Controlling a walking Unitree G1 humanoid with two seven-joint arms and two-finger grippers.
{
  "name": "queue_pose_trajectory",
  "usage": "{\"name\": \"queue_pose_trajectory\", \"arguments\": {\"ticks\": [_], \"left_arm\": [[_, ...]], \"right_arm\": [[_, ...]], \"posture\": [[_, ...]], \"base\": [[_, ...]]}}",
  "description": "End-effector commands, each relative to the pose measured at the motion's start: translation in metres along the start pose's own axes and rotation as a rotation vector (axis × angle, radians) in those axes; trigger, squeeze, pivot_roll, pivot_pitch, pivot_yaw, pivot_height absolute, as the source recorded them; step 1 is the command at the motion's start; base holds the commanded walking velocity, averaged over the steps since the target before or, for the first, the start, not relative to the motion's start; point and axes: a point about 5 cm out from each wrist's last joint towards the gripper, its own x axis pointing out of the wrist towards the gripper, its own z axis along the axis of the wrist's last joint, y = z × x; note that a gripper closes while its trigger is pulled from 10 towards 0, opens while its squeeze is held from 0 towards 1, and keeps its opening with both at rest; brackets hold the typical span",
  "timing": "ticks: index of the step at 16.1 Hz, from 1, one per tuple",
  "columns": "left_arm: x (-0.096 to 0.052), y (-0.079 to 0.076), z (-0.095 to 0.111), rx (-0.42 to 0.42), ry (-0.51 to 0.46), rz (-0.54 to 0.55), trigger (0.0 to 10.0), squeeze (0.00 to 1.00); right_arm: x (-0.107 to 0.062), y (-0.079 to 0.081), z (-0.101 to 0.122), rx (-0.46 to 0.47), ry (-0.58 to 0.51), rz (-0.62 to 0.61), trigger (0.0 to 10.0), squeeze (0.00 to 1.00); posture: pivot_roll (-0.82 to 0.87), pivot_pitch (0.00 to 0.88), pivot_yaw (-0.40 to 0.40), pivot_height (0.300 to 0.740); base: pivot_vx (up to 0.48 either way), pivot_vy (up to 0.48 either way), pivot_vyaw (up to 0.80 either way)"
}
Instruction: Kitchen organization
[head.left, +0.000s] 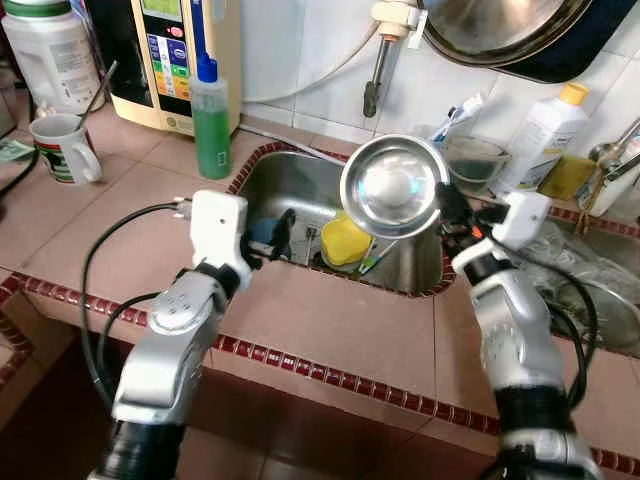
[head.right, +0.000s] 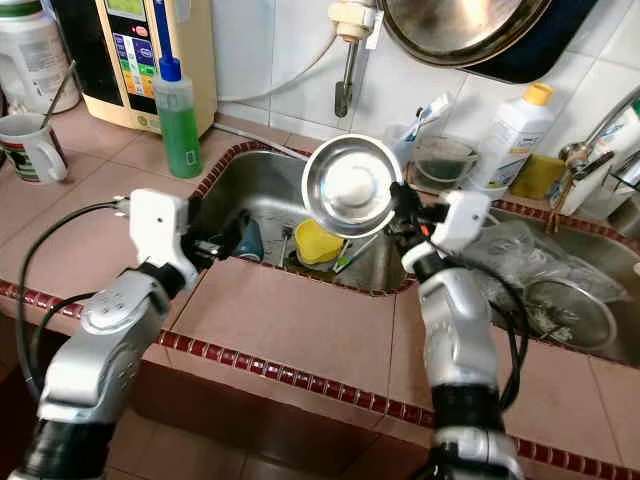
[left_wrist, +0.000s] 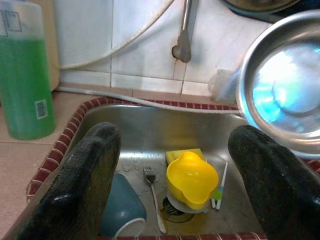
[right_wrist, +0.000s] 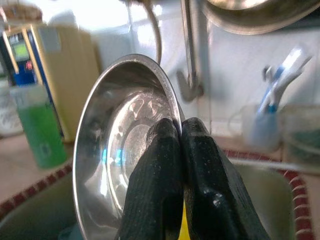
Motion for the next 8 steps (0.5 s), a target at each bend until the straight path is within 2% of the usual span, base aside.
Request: {"name": "queue_pose_trajectory", "arguments": {"ticks": [1, 4, 8], "left_arm": [[0.004, 0.0, -0.002, -0.008, -0.004, -0.004, 10.0, 0.0], [0.013, 0.002, -0.006, 0.0, -0.007, -0.013, 10.0, 0.0], [0.015, 0.004, -0.005, 0.013, -0.029, -0.033, 10.0, 0.0]], "right_arm": [[-0.002, 0.002, 0.014, -0.054, -0.077, -0.007, 10.0, 0.0], [-0.009, 0.022, 0.014, -0.202, -0.121, 0.047, 10.0, 0.0], [-0.01, 0.028, 0.011, -0.249, -0.107, 0.07, 10.0, 0.0]], "posture": [[-0.03, 0.0, -0.061, 0.74], [-0.05, 0.0, -0.046, 0.74], [-0.05, 0.0, -0.043, 0.74]], "base": [[0.0, 0.0, 0.0], [0.0, 0.0, 0.0], [0.0, 0.0, 0.0]]}}
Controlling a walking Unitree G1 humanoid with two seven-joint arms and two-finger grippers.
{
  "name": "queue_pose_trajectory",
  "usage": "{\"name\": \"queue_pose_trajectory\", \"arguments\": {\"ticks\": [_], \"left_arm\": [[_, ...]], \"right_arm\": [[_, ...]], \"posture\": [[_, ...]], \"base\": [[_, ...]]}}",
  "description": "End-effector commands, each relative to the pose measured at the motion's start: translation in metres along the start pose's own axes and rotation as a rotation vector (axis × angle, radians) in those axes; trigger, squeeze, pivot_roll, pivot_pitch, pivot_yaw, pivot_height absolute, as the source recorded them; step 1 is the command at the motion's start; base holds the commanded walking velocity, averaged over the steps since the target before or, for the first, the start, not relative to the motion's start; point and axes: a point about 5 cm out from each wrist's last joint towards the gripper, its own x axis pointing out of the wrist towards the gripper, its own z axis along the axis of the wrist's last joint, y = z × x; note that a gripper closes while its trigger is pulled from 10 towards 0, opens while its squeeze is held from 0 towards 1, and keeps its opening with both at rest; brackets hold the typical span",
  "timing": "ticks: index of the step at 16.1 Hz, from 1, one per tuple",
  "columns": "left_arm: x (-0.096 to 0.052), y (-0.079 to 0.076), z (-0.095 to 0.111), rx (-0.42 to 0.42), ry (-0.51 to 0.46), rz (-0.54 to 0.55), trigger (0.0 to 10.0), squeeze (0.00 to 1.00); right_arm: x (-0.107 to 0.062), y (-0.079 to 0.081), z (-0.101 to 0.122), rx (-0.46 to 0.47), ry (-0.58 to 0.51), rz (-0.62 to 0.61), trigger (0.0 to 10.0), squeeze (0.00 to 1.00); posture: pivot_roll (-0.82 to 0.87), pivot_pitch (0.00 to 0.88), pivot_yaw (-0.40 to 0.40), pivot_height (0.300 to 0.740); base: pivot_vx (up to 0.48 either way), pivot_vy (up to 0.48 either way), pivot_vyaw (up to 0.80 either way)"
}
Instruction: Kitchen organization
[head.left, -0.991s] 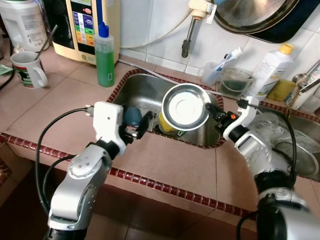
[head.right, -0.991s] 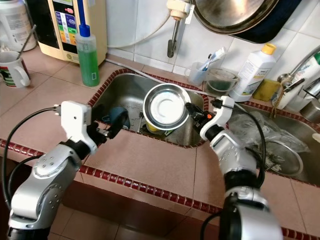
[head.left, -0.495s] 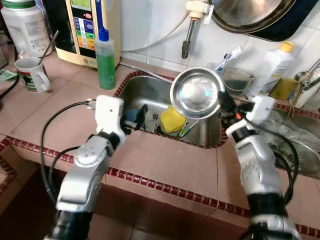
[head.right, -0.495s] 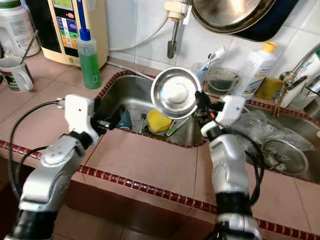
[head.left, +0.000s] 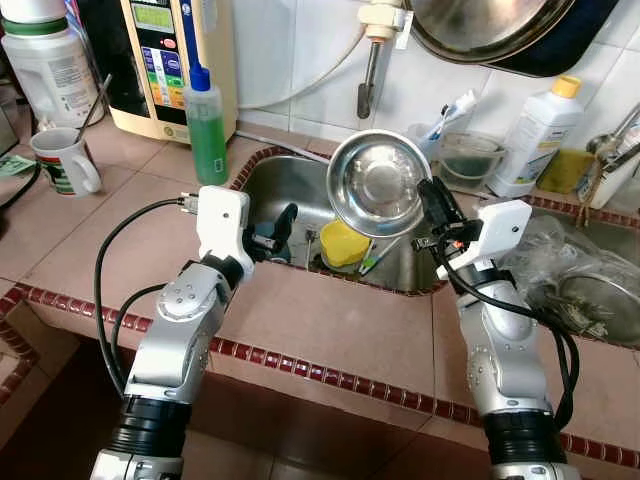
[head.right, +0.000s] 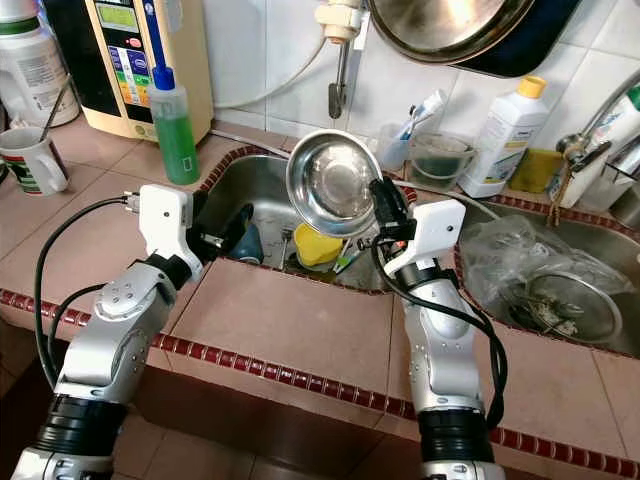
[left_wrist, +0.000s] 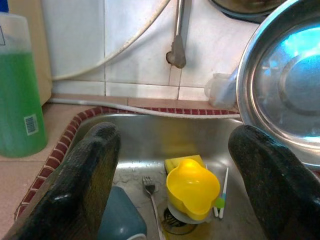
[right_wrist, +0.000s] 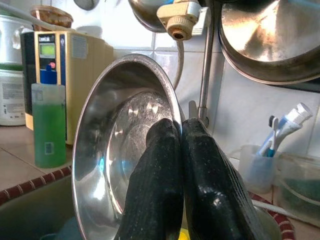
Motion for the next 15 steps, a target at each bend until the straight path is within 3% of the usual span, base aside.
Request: {"name": "queue_pose_trajectory", "arguments": {"ticks": [1, 4, 15], "left_arm": [[0.0037, -0.0009, 0.0011, 0.007, -0.011, -0.009, 10.0, 0.0], [0.005, -0.0014, 0.0008, 0.008, -0.016, -0.008, 10.0, 0.0], [0.0042, -0.0032, -0.0003, -0.002, -0.024, -0.01, 10.0, 0.0]], "right_arm": [[-0.0003, -0.0011, 0.0062, -0.037, -0.028, 0.0, 10.0, 0.0], [0.0018, 0.0033, 0.0058, -0.06, -0.021, 0.033, 10.0, 0.0], [0.0011, 0.0072, 0.0034, -0.088, -0.004, 0.057, 10.0, 0.0]], "posture": [[-0.05, 0.0, -0.049, 0.74], [-0.05, 0.0, -0.06, 0.74], [-0.05, 0.0, -0.065, 0.74]], "base": [[0.0, 0.0, 0.0], [0.0, 0.0, 0.0], [0.266, 0.0, 0.0]]}}
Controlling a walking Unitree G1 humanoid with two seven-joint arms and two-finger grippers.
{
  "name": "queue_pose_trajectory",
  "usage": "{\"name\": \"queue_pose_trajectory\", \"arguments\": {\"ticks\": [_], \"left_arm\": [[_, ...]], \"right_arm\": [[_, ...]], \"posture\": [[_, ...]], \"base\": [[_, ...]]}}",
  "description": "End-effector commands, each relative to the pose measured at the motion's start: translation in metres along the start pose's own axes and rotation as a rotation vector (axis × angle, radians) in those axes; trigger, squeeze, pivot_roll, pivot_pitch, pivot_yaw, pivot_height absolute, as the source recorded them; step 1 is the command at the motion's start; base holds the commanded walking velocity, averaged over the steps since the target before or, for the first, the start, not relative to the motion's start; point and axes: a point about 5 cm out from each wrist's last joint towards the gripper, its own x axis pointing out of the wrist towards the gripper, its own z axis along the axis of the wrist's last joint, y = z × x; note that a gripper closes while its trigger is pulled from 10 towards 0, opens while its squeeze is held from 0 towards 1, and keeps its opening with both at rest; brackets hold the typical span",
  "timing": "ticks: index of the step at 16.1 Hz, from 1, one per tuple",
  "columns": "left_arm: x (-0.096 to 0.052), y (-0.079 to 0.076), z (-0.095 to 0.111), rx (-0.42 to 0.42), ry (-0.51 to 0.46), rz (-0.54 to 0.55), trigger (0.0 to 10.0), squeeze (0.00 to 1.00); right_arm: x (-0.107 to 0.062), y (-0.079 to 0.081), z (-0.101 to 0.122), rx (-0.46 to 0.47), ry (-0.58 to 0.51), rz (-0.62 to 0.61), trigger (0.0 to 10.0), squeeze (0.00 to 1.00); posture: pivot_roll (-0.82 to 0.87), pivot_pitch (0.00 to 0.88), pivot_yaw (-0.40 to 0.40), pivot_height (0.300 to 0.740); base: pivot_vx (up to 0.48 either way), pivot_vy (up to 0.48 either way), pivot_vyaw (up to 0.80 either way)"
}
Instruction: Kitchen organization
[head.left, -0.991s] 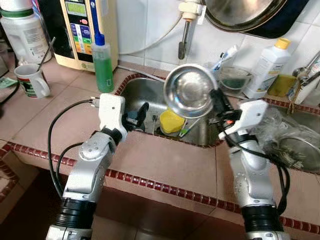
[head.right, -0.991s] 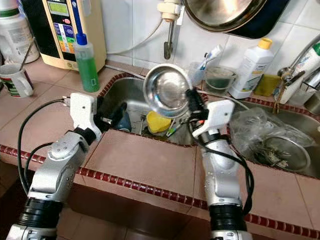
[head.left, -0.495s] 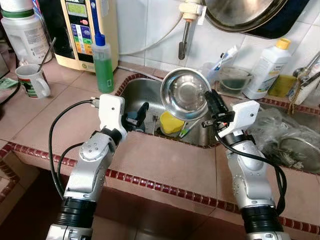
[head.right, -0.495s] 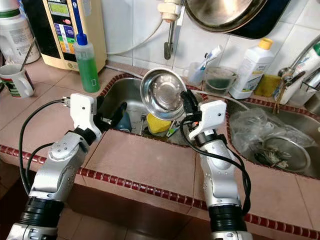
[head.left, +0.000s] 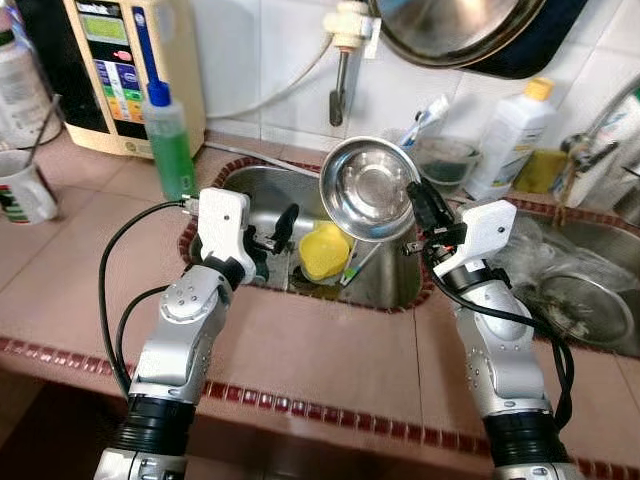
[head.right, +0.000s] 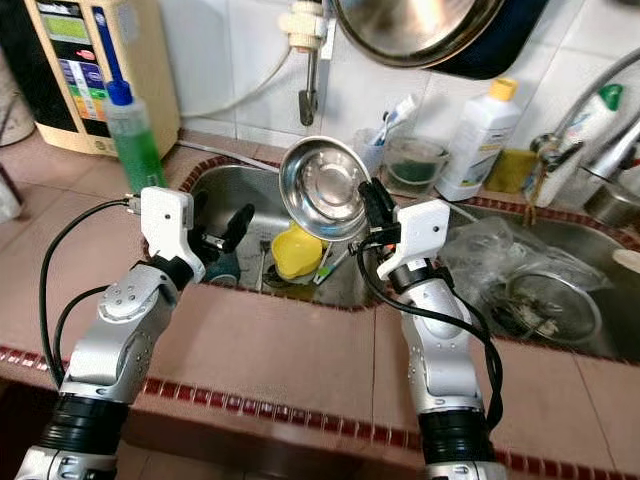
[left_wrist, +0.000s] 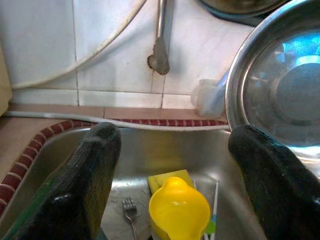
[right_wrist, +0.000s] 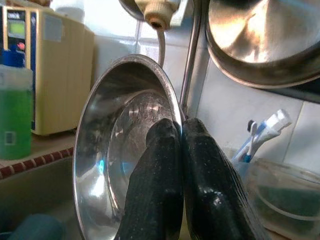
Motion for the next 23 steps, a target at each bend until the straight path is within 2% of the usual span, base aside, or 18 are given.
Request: {"name": "queue_pose_trajectory", "arguments": {"ticks": [1, 4, 8, 13, 14, 17, 20, 23], "left_arm": [[0.002, -0.003, 0.003, 0.007, -0.005, -0.014, 10.0, 0.0], [0.001, -0.005, 0.001, 0.024, 0.001, -0.015, 10.0, 0.0], [-0.001, -0.009, 0.0, 0.093, 0.012, -0.026, 10.0, 0.0], [-0.006, -0.023, -0.001, 0.164, 0.027, -0.132, 10.0, 0.0], [-0.008, -0.03, -0.001, 0.165, 0.032, -0.185, 10.0, 0.0], [-0.013, -0.04, -0.001, 0.173, 0.05, -0.245, 10.0, 0.0], [-0.02, -0.044, -0.003, 0.183, 0.07, -0.305, 10.0, 0.0], [-0.029, -0.05, 0.0, 0.141, 0.097, -0.346, 10.0, 0.0]], "right_arm": [[-0.001, -0.001, 0.003, -0.019, -0.012, 0.0, 10.0, 0.0], [-0.004, 0.0, 0.001, -0.017, 0.001, 0.0, 10.0, 0.0], [-0.008, -0.002, -0.001, -0.017, 0.016, -0.012, 10.0, 0.0], [-0.009, -0.01, -0.007, -0.017, 0.059, -0.032, 10.0, 0.0], [-0.009, -0.015, -0.009, -0.023, 0.072, -0.03, 10.0, 0.0], [-0.007, -0.024, -0.011, -0.047, 0.097, -0.02, 10.0, 0.0], [-0.003, -0.033, -0.011, -0.072, 0.114, -0.007, 10.0, 0.0], [0.006, -0.039, -0.01, -0.099, 0.126, 0.023, 10.0, 0.0]], "posture": [[-0.04, 0.0, -0.065, 0.74], [-0.05, 0.0, -0.063, 0.74], [-0.05, 0.0, -0.055, 0.74], [-0.05, 0.033, -0.043, 0.74], [-0.04, 0.046, -0.035, 0.74], [-0.04, 0.06, -0.027, 0.74], [-0.03, 0.082, -0.023, 0.74], [-0.03, 0.135, -0.013, 0.74]], "base": [[0.0, 0.0, 0.0], [0.0, 0.0, 0.0], [0.0, 0.0, 0.0], [0.0, 0.0, 0.0], [0.0, 0.0, 0.0], [0.0, 0.0, 0.0], [0.0, 0.0, 0.0], [0.0, 0.0, 0.0]]}}
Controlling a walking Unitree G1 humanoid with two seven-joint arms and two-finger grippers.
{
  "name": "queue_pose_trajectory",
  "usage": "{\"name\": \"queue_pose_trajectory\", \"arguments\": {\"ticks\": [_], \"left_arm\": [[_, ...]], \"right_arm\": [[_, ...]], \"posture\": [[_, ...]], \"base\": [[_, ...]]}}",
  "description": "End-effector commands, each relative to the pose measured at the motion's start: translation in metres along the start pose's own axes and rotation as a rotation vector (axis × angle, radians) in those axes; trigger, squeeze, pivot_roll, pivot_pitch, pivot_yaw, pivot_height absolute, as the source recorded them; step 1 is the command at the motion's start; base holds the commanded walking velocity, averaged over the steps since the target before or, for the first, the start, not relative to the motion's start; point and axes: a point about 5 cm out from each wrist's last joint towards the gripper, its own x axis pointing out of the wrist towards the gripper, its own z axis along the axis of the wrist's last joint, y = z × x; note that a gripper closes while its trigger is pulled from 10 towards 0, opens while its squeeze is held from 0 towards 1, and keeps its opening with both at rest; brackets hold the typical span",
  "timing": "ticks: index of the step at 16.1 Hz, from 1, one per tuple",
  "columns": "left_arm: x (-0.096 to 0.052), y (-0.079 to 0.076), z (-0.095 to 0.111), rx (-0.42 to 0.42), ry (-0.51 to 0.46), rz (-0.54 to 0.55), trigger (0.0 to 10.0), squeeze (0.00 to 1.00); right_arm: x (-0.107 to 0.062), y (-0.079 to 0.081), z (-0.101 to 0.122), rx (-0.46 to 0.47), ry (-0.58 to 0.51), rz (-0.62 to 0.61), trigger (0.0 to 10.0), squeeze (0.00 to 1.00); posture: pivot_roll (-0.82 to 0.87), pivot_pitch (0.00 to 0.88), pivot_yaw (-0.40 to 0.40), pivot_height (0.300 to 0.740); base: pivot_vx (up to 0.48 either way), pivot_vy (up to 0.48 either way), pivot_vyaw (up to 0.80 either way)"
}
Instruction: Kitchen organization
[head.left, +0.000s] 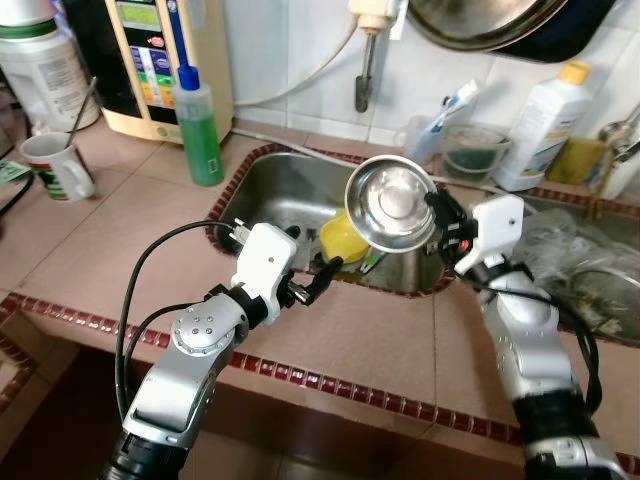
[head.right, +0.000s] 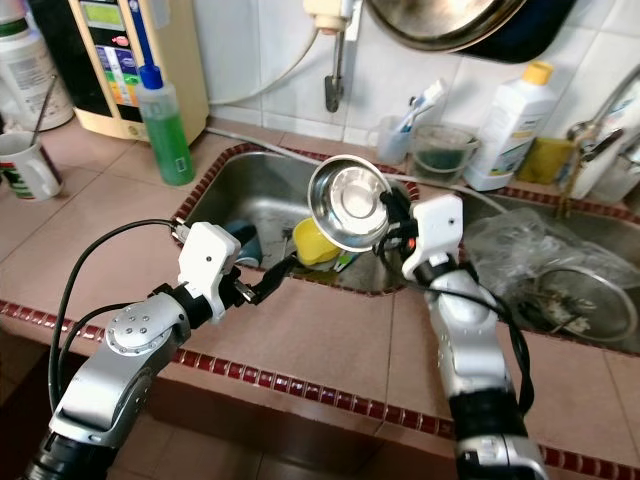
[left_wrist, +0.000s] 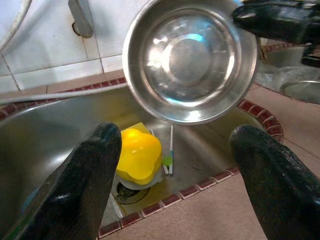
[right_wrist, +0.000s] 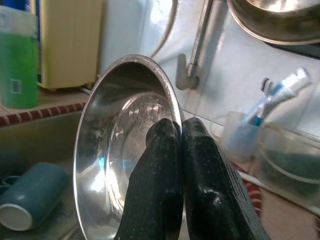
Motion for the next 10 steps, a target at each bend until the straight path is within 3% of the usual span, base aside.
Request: {"name": "queue_pose_trajectory", "arguments": {"ticks": [1, 6, 10], "left_arm": [[-0.003, -0.009, 0.005, -0.006, -0.003, -0.047, 10.0, 0.0], [-0.014, -0.021, 0.013, -0.017, 0.019, -0.098, 10.0, 0.0], [-0.014, -0.022, 0.025, -0.038, 0.018, -0.091, 10.0, 0.0]], "right_arm": [[0.004, -0.004, 0.004, -0.013, -0.007, 0.019, 10.0, 0.0], [0.02, -0.008, 0.004, 0.015, 0.02, 0.069, 10.0, 0.0], [0.035, -0.012, 0.008, 0.063, 0.036, 0.093, 10.0, 0.0]], "posture": [[-0.02, 0.155, -0.009, 0.74], [0.0, 0.232, 0.006, 0.74], [0.01, 0.287, 0.015, 0.74]], "base": [[0.0, 0.0, 0.0], [0.0, 0.0, 0.0], [0.0, 0.0, 0.0]]}}
